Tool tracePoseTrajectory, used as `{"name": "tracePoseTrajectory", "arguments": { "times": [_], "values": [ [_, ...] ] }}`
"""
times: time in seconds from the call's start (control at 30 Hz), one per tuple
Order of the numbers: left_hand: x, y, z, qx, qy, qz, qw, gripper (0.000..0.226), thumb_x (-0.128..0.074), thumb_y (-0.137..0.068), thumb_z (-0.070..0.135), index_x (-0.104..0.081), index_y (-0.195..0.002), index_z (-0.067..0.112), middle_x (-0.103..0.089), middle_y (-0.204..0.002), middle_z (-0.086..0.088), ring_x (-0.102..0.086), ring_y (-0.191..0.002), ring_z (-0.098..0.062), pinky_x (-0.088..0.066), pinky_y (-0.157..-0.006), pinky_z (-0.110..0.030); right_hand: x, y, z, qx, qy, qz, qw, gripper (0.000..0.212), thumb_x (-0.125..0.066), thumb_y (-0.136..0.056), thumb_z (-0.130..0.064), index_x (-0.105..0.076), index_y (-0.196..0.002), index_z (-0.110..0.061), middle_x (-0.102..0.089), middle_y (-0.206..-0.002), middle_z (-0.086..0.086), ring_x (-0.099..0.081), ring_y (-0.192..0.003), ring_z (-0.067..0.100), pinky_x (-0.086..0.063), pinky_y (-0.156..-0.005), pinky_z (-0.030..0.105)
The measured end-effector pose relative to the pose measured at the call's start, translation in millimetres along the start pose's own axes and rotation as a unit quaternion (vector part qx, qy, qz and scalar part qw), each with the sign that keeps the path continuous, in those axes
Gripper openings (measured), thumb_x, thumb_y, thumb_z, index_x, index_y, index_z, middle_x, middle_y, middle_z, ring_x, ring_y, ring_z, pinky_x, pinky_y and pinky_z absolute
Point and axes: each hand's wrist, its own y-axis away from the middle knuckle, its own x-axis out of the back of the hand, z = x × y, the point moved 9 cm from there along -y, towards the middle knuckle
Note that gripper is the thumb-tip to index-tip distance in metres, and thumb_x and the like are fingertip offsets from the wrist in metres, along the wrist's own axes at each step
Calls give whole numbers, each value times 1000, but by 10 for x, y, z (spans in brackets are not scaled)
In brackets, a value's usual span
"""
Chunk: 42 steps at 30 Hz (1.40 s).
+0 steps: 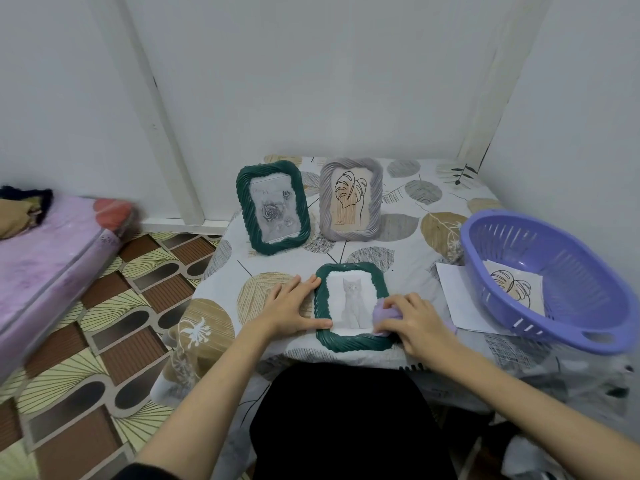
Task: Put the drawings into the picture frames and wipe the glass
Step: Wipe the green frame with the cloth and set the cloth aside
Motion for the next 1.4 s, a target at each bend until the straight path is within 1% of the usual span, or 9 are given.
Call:
{"name": "tracePoseTrajectory", "arguments": {
  "times": [0.3,0.53,0.67,1.03,1.1,1.17,1.23,1.33,1.4],
  "values": [
    [-2,-6,-7,0,7,4,1000,95,-63,-70,64,-15,-145,35,-9,-156,17,2,-145,-6,7,-119,-38,-77,45,-29,-15,-39,18,999,37,-47,-62,-12,-70,-82,-33,-55,-103,0,-37,-83,17,-46,-62,30],
    [4,-14,5,0,2,-3,1000,96,-64,-69,63,-15,-146,33,-9,-156,17,2,-145,-7,7,-119,-39,-92,-247,322,-70,11,30,997,31,-49,-70,-13,-74,-75,-29,-63,-80,7,-54,-69,28,-46,-53,33],
    [9,-10,5,1,4,-2,1000,96,-65,-69,62,-15,-146,33,-9,-156,16,2,-145,-7,7,-119,-39,-259,-549,493,-119,65,-6,991,25,-78,-58,-1,-75,-71,-22,-58,-71,9,-52,-61,32,-39,-50,31],
    [5,-4,0,-1,-7,5,1000,95,-61,-69,66,-15,-146,35,-10,-156,18,1,-145,-7,5,-119,-39,-277,-458,258,-99,170,7,980,7,-66,-61,-13,-65,-54,-15,-55,-68,9,-43,-68,25,-37,-46,29],
    [4,1,-1,-3,-5,6,1000,95,-62,-70,65,-14,-146,34,-9,-156,17,2,-145,-7,6,-119,-40,-218,-406,244,-94,138,53,985,24,-46,-69,-18,-67,-56,-17,-56,-66,9,-31,-69,21,-38,-45,28],
    [8,2,3,-4,-5,6,1000,95,-62,-70,65,-14,-146,34,-9,-156,17,2,-145,-7,6,-119,-40,-245,-449,354,-126,140,59,980,17,-52,-67,-14,-68,-62,-19,-54,-67,9,-31,-69,21,-35,-46,27],
    [9,2,6,-4,-3,5,1000,96,-62,-69,65,-14,-146,34,-8,-156,17,2,-145,-7,6,-119,-40,-344,-596,493,-194,149,-16,969,16,-73,-60,-13,-68,-74,-17,-54,-76,9,-39,-74,24,-34,-53,28],
    [11,5,8,-1,2,6,1000,96,-63,-69,65,-14,-146,34,-9,-156,16,2,-145,-7,6,-119,-40,-590,-781,455,-242,108,-144,953,26,-61,-78,-8,-54,-102,-5,-47,-104,11,-42,-97,29,-33,-74,31],
    [17,3,11,2,-2,10,1000,96,-63,-69,64,-14,-146,34,-10,-156,15,1,-145,-7,6,-119,-39,-575,-920,240,-222,83,-108,965,21,-59,-77,0,-56,-98,-3,-52,-101,12,-46,-96,29,-37,-75,30]
  ]
}}
